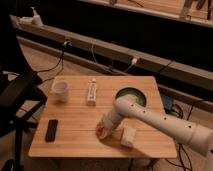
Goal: Drag the pepper across the table
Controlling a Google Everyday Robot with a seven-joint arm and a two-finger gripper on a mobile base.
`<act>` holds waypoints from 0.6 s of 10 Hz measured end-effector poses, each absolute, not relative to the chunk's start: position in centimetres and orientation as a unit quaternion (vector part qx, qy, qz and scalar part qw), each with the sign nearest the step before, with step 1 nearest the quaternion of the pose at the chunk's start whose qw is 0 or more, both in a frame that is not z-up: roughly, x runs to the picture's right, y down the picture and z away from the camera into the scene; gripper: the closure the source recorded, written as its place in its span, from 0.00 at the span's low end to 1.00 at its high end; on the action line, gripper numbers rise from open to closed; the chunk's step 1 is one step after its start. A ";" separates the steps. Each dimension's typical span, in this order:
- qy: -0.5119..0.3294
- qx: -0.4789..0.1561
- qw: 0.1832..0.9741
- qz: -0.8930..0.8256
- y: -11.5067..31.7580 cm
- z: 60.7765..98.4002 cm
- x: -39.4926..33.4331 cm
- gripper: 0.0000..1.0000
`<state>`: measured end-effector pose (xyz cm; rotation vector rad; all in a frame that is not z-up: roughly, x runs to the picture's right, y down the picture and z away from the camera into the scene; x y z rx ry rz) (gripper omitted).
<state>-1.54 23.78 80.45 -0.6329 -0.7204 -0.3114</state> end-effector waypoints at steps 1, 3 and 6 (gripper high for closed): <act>-0.344 -0.300 0.877 -0.148 23.6 80.4 -1.4 1.00; -0.345 -0.298 0.879 -0.138 23.4 80.4 -0.8 1.00; -0.366 -0.301 0.873 -0.113 23.9 81.3 0.3 1.00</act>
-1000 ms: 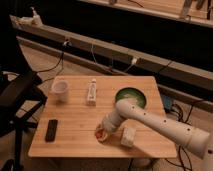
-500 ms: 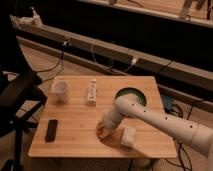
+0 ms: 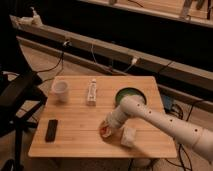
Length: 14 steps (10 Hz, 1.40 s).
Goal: Drag the pepper across the table
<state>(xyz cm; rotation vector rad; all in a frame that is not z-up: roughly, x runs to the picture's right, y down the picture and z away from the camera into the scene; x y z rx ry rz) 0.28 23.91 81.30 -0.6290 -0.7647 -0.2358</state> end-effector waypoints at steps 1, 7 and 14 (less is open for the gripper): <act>-0.373 -0.303 0.870 -0.106 24.2 81.6 0.4 1.00; -0.383 -0.293 0.872 -0.079 24.2 81.5 2.0 1.00; -0.361 -0.272 0.891 -0.036 24.0 80.1 6.7 1.00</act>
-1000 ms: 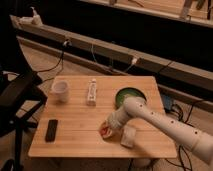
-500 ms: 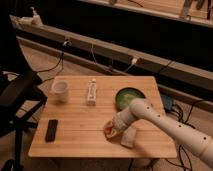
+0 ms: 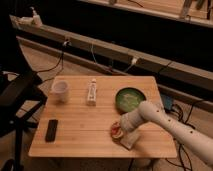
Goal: Drag the pepper across the table
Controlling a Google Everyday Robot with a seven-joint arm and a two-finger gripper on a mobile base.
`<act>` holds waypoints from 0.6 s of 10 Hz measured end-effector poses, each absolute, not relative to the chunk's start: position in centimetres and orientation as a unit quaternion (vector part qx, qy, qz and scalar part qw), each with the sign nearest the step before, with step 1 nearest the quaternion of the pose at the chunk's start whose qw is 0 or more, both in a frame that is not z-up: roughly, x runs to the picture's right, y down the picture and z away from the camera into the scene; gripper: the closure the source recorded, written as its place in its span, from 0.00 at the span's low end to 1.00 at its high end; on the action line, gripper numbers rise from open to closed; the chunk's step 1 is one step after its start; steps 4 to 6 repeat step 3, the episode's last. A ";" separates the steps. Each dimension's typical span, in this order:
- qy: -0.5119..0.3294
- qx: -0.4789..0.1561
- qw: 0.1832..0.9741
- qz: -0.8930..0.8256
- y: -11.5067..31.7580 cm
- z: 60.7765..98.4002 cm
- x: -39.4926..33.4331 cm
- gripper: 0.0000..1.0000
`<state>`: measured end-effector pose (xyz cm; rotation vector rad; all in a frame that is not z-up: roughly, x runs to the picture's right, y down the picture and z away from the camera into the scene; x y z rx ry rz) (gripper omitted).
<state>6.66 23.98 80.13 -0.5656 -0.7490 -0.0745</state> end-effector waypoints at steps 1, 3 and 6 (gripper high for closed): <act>-0.358 -0.270 0.893 -0.030 24.0 80.0 7.2 1.00; -0.352 -0.265 0.897 -0.023 24.0 79.7 7.8 1.00; -0.352 -0.265 0.897 -0.023 24.0 79.7 7.8 1.00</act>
